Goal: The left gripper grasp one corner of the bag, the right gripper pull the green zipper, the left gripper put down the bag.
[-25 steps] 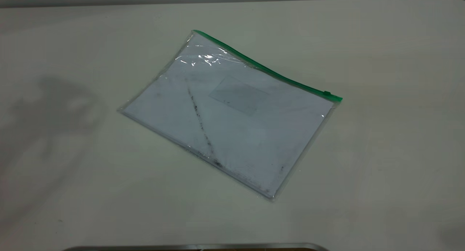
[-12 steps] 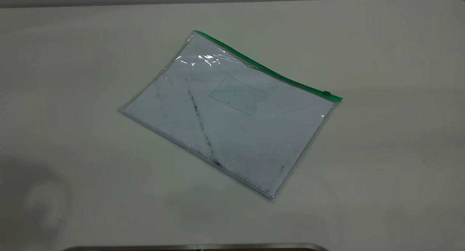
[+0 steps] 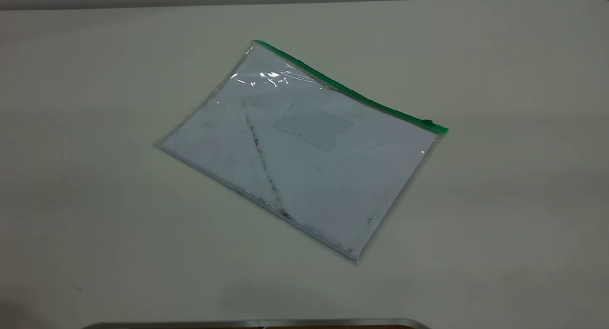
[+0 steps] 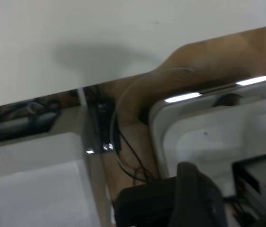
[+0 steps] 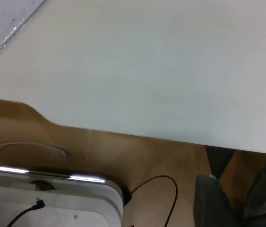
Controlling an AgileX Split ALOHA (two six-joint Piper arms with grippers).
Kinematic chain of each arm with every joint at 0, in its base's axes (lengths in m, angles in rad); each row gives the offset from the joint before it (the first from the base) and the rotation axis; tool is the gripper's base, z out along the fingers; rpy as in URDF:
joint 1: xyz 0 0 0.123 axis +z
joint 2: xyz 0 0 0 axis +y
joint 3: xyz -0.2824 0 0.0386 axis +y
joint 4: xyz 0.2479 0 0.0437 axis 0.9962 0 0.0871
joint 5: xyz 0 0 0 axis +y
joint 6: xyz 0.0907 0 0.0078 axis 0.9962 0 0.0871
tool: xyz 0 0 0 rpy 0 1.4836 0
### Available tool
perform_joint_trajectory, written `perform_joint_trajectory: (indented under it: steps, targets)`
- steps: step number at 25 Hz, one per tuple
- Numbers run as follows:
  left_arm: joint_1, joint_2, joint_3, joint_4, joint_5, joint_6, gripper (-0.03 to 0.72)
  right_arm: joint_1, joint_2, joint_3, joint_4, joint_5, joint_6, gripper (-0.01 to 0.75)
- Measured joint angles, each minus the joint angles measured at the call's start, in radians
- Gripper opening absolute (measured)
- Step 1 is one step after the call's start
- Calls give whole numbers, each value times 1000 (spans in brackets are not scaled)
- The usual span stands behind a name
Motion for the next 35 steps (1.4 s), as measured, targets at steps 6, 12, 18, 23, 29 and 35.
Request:
perform_joint_trajectory:
  steps: [6, 12, 18, 23, 29, 35]
  targets:
    - [0, -195, 89, 15, -28, -5, 534, 0, 0, 0, 0, 0, 0, 333]
    - [0, -423, 95, -7, -32, -8, 534, 0, 0, 0, 0, 0, 0, 333]
    - [0, -633, 95, -9, -20, -8, 534, -14, -56, 0, 0, 0, 0, 333]
    - [0, -751, 95, -9, -15, -8, 534, -53, -198, 0, 6, 1, 0, 333]
    - [0, -774, 95, -10, -10, -8, 534, -80, -416, 0, 6, 15, 0, 333]
    - [0, -775, 95, -11, -10, -8, 534, -80, -550, 0, 6, 24, 0, 333]
